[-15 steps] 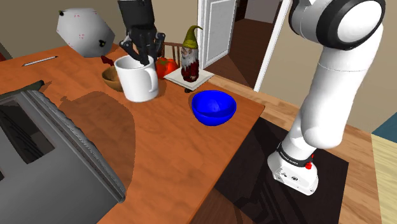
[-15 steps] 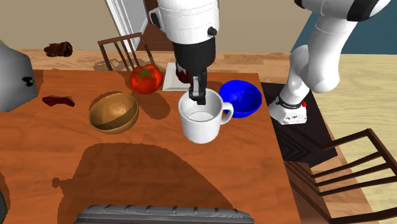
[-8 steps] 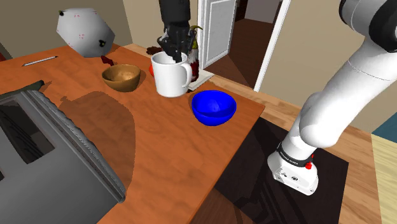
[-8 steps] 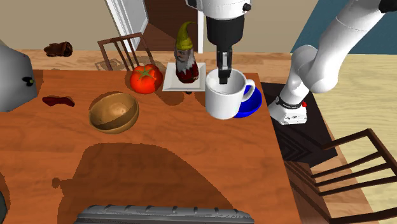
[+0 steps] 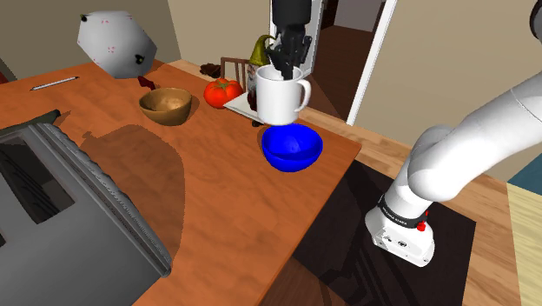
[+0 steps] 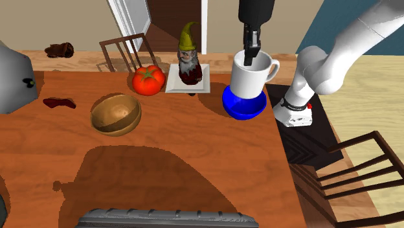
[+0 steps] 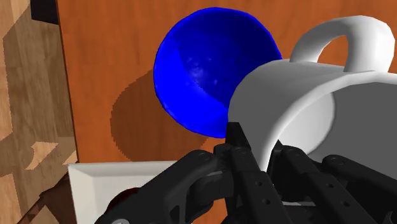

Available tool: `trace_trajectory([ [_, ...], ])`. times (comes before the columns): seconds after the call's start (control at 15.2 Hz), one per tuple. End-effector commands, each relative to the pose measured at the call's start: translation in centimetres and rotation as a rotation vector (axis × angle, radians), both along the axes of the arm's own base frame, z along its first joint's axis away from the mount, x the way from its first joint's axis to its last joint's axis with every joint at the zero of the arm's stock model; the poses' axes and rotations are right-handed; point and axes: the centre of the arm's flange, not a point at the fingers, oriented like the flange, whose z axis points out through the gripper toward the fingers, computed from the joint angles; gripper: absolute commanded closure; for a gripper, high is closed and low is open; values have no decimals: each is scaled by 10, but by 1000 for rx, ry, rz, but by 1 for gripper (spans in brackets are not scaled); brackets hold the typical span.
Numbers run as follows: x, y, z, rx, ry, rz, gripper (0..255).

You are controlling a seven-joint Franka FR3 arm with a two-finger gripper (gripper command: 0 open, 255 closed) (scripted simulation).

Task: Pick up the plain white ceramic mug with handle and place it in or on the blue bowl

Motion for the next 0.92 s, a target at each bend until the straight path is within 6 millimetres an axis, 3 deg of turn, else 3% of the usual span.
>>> trace_trajectory([
  [0.0,-17,-26,2,2,1,1,255],
  [0.13,-35,-51,4,2,1,1,255],
  [0.86,-35,-51,-54,2,1,1,255],
])
